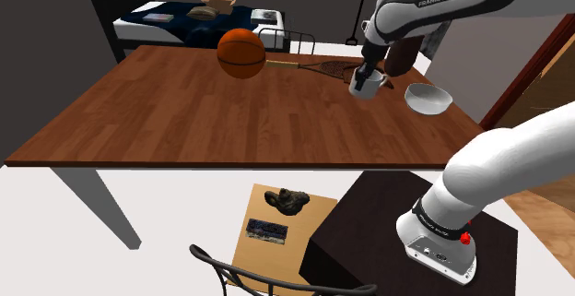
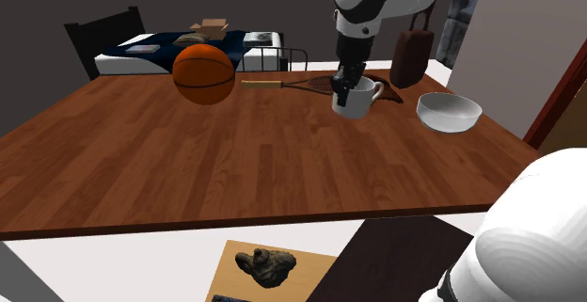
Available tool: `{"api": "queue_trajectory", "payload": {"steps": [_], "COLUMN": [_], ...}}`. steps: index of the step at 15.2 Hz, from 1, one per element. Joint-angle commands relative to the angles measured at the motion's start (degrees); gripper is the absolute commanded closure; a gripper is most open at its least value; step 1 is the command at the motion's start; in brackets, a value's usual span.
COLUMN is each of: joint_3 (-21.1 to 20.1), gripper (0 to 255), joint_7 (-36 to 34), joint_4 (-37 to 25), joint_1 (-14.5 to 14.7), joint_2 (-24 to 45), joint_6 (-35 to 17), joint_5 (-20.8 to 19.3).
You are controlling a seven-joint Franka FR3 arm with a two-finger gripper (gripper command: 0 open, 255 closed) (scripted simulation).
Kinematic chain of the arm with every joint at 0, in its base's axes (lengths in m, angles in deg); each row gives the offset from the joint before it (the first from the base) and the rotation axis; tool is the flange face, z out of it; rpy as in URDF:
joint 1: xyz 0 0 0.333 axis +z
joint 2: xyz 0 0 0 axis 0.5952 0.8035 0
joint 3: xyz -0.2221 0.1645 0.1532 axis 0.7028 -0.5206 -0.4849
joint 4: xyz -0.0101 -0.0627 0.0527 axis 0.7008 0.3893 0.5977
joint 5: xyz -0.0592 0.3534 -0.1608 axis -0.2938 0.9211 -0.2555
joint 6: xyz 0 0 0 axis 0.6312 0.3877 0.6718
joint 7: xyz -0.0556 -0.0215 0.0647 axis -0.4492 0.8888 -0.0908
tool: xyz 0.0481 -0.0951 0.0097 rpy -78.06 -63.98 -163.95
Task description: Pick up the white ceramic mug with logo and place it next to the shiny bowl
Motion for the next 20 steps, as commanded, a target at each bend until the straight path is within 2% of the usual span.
{"api": "queue_trajectory", "payload": {"steps": [1,10,20], "joint_3": [1.84,11.01,22.85], "gripper": [255,255,255], "joint_7": [2.53,14.23,28.71], "joint_4": [1.69,5.88,3.75], "joint_1": [-1.39,-8.33,-15.16], "joint_2": [-2.56,-10.26,-11.94], "joint_6": [0.72,3.38,5.52], "joint_5": [-1.05,-6.81,-13.01]}}
